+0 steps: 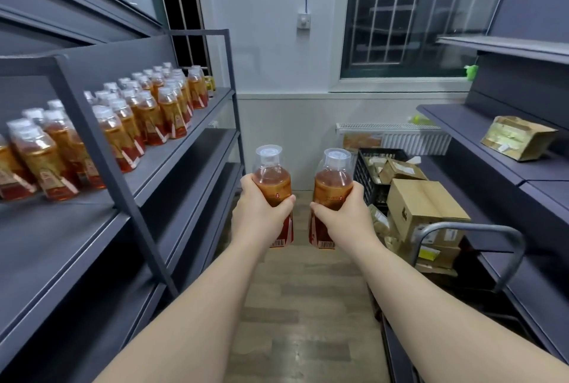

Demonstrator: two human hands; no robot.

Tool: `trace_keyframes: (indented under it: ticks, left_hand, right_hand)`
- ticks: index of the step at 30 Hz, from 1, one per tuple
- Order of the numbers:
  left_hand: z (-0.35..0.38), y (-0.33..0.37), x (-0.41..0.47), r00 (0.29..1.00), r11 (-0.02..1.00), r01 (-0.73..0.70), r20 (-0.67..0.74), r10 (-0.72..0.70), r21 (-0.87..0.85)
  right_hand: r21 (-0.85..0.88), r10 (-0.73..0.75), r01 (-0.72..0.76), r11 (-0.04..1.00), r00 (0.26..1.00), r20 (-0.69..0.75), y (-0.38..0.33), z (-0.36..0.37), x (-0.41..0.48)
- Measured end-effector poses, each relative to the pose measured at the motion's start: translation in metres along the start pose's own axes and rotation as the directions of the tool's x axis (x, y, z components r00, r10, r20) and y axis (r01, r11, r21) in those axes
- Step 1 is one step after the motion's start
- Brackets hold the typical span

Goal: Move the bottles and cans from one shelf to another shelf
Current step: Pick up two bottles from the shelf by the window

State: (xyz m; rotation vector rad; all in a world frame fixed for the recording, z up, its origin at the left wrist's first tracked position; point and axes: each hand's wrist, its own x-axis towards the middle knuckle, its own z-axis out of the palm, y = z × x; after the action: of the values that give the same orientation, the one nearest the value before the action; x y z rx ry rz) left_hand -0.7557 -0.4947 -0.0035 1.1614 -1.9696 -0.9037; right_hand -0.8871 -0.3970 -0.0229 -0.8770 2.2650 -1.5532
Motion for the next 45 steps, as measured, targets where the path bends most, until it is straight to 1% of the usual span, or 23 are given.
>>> trace_keyframes:
  ticks: [3, 10, 16, 25, 30, 34, 45]
  left_hand:
    - [0.006, -0.005, 0.035, 1.0, 1.0, -0.012, 0.024, 0.012, -0.005]
    - [0.024, -0.012, 0.113, 0.999, 1.0, -0.027, 0.03, 0.027, -0.013]
    - [0.058, -0.014, 0.183, 1.0, 1.0, -0.026, 0.004, 0.026, -0.011]
    - [0.106, -0.005, 0.286, 0.998, 1.0, 0.025, -0.057, -0.024, 0.017]
    - [0.125, -0.007, 0.343, 0.997, 0.999, 0.038, -0.067, -0.036, 0.036]
    - [0.137, -0.011, 0.394, 0.997, 0.998, 0.031, -0.073, -0.028, 0.048]
    - [0.155, -0.033, 0.538, 0.999, 1.0, 0.008, -0.053, -0.008, -0.002]
  right_hand:
    - [0.008, 0.005, -0.005, 1.0, 1.0, -0.022, -0.001, 0.013, 0.03]
    - [-0.001, 0.007, -0.007, 1.0, 0.999, -0.033, -0.005, 0.035, 0.101]
    - [-0.012, -0.001, 0.001, 1.0, 1.0, 0.005, 0.005, 0.058, 0.186]
    - [0.003, -0.027, 0.027, 1.0, 0.996, 0.087, 0.01, 0.08, 0.313]
    - [-0.006, -0.028, 0.029, 1.0, 0.995, 0.095, 0.009, 0.095, 0.372]
    - [-0.013, -0.022, 0.024, 1.0, 0.995, 0.099, 0.008, 0.115, 0.421]
    - [-0.012, -0.008, 0.009, 1.0, 0.997, 0.081, -0.005, 0.183, 0.548]
